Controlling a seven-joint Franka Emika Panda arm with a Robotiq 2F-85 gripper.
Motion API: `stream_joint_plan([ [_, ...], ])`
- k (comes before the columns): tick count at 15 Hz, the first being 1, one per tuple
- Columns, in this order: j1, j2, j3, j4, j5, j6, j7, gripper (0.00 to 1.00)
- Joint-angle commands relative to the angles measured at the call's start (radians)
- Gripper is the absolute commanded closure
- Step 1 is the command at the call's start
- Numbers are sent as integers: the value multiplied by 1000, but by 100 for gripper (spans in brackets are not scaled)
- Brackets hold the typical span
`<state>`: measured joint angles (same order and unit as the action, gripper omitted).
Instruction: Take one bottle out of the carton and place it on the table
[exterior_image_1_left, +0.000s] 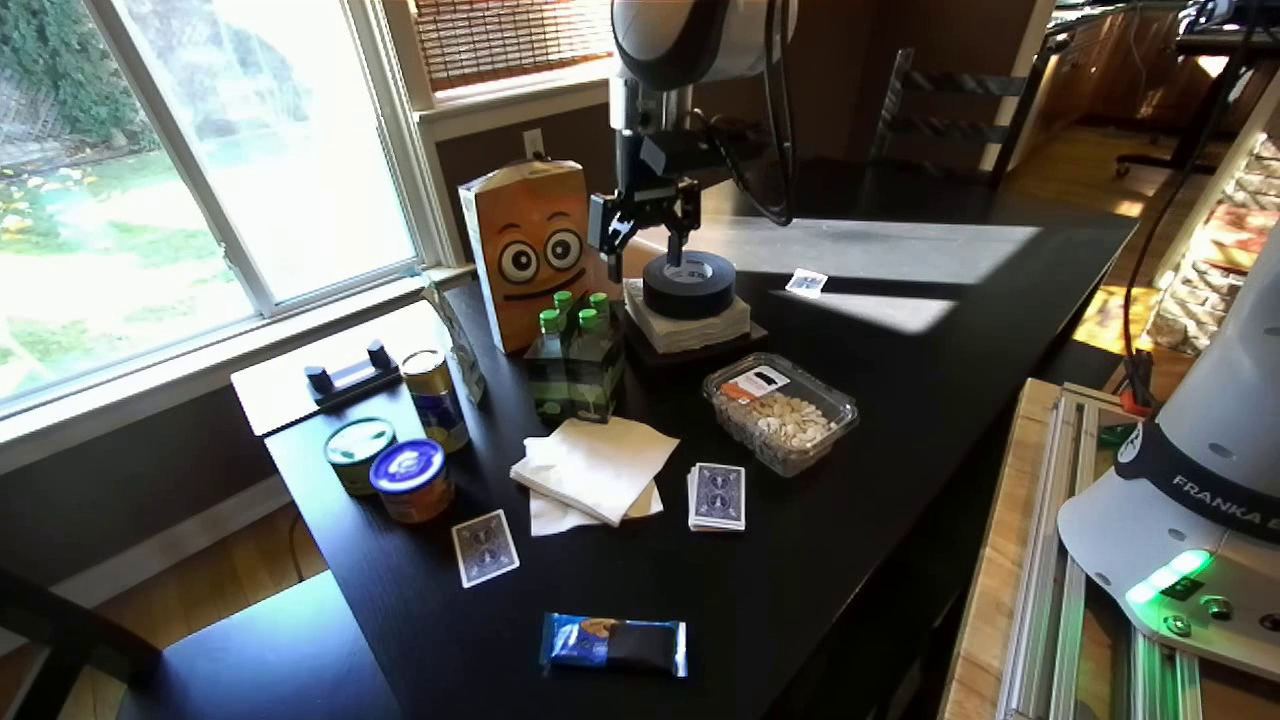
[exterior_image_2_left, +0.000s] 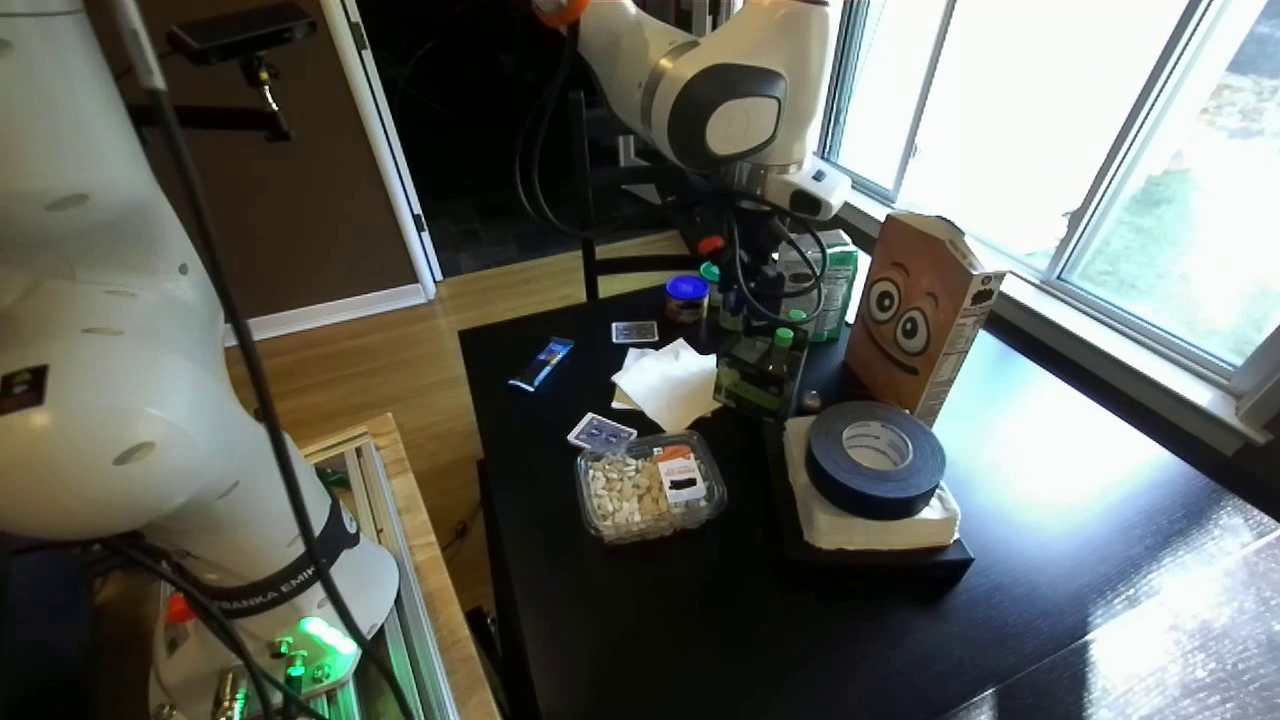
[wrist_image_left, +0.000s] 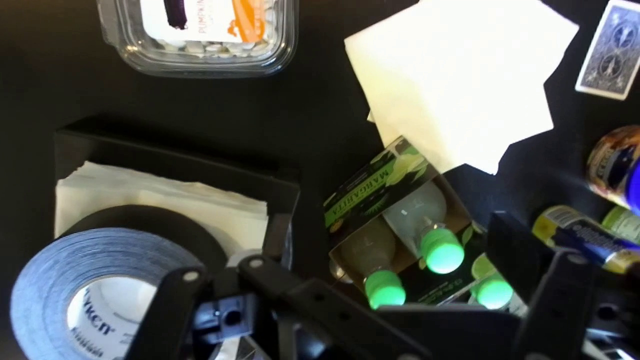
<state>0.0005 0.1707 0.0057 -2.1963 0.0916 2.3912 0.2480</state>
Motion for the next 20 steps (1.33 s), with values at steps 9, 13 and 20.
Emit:
stream_joint_plan([
  [9, 58, 252, 50, 179, -13, 91, -153, 2],
  [13, 52, 311, 49, 244, -11, 112, -186, 10],
  [20, 54, 368, 22, 313, -36, 96, -189, 26],
])
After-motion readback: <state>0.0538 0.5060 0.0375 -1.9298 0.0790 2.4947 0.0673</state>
